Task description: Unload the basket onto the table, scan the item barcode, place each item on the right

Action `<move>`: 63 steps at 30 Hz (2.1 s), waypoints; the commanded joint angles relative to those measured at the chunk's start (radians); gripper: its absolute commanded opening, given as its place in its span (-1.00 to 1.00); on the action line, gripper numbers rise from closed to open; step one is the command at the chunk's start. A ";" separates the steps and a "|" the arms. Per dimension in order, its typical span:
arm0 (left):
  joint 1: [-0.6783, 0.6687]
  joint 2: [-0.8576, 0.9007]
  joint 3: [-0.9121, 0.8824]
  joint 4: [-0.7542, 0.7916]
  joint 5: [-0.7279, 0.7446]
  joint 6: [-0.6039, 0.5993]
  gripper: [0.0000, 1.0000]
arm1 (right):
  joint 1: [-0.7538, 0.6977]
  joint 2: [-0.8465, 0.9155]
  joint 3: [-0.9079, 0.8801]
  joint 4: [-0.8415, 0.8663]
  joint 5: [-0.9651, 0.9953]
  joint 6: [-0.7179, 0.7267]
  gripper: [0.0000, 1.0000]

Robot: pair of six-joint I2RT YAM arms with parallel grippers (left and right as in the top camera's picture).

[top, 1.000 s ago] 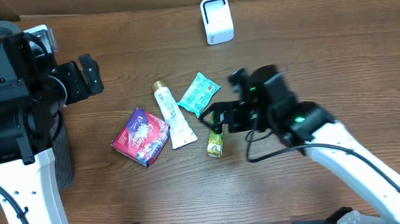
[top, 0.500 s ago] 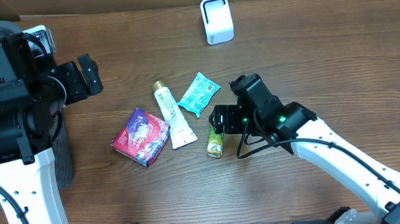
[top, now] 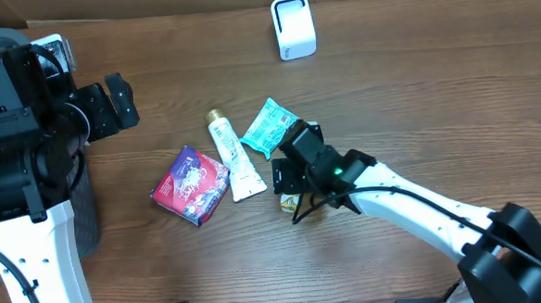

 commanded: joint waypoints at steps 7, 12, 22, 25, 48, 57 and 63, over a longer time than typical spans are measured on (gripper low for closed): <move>0.003 0.002 0.013 0.000 -0.010 -0.002 0.99 | 0.037 0.065 0.027 -0.012 0.117 0.042 0.48; 0.003 0.002 0.013 0.000 -0.010 -0.002 0.99 | 0.033 0.076 0.027 -0.076 0.164 0.098 0.42; 0.003 0.002 0.013 0.001 -0.010 -0.002 0.99 | -0.079 0.069 0.099 -0.279 0.124 0.121 0.30; 0.003 0.002 0.013 0.001 -0.010 -0.002 0.99 | -0.132 0.069 0.117 -0.295 0.037 -0.012 0.30; 0.003 0.002 0.013 0.001 -0.010 -0.002 0.99 | -0.402 0.118 0.117 -0.266 -0.426 -0.581 0.62; 0.003 0.002 0.013 0.001 -0.009 -0.002 1.00 | -0.430 0.140 0.029 -0.165 -0.448 -0.634 0.50; 0.003 0.002 0.013 0.001 -0.010 -0.002 0.99 | -0.429 0.140 -0.035 -0.079 -0.557 -0.634 0.43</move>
